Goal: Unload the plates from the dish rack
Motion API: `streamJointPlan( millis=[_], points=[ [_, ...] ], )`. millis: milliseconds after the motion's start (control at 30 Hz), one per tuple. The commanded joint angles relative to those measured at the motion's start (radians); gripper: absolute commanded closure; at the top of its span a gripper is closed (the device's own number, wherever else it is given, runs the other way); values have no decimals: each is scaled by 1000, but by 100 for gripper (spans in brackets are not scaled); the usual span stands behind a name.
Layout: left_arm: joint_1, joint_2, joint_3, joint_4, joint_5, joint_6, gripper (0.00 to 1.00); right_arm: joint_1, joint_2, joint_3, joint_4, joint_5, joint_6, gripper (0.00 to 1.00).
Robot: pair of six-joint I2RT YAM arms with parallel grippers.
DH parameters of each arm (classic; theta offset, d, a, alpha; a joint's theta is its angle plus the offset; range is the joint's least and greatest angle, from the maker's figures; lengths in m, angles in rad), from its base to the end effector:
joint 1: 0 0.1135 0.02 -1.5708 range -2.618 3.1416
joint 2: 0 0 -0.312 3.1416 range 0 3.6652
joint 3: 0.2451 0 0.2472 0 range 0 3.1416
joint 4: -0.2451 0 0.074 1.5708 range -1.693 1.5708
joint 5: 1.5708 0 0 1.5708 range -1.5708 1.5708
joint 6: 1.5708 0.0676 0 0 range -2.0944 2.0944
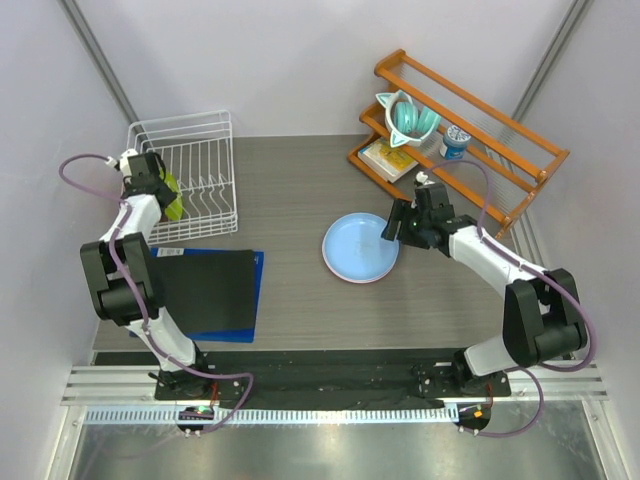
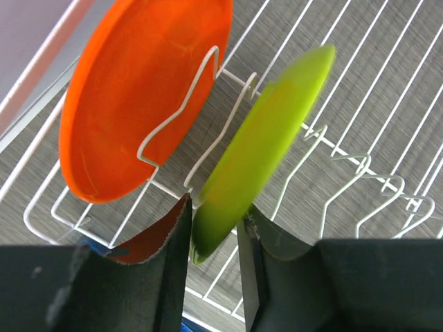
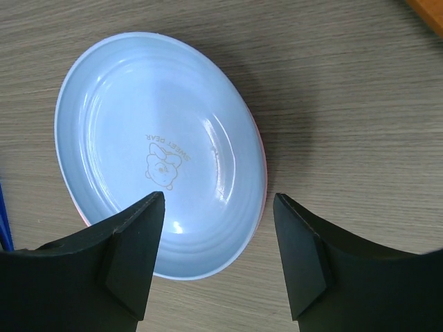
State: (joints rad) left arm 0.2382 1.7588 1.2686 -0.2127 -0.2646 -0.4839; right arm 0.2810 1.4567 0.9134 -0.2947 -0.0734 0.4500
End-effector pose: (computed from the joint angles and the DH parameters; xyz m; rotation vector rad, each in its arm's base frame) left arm 0.4082 0.1173 0.2700 -0.9229 2.0520 0.1691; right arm 0.3016 0.0922 0.2457 0.1724 2.4438 0.4200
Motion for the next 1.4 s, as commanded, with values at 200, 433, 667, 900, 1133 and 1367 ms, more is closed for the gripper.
streamJointPlan(
  millis=[200, 433, 667, 900, 1133, 1367],
  points=[
    [4, -21, 11, 4, -30, 18, 100, -6, -62, -21, 17, 0, -7, 30],
    [-31, -85, 14, -11, -111, 71, 100, -6, -94, -53, 3, 14, -7, 30],
    [-152, -179, 38, -39, -266, 178, 100, -6, -166, -58, -46, 69, -17, 30],
    [-275, -318, 25, -102, -320, 202, 100, -6, -274, -47, -115, 112, -31, 28],
    [-329, -490, -54, -195, -120, 101, 100, -6, -392, -56, -126, -12, -1, 27],
    [-379, -656, -208, -156, 309, -79, 100, 16, -472, -119, 35, -250, 116, 21]
  ],
)
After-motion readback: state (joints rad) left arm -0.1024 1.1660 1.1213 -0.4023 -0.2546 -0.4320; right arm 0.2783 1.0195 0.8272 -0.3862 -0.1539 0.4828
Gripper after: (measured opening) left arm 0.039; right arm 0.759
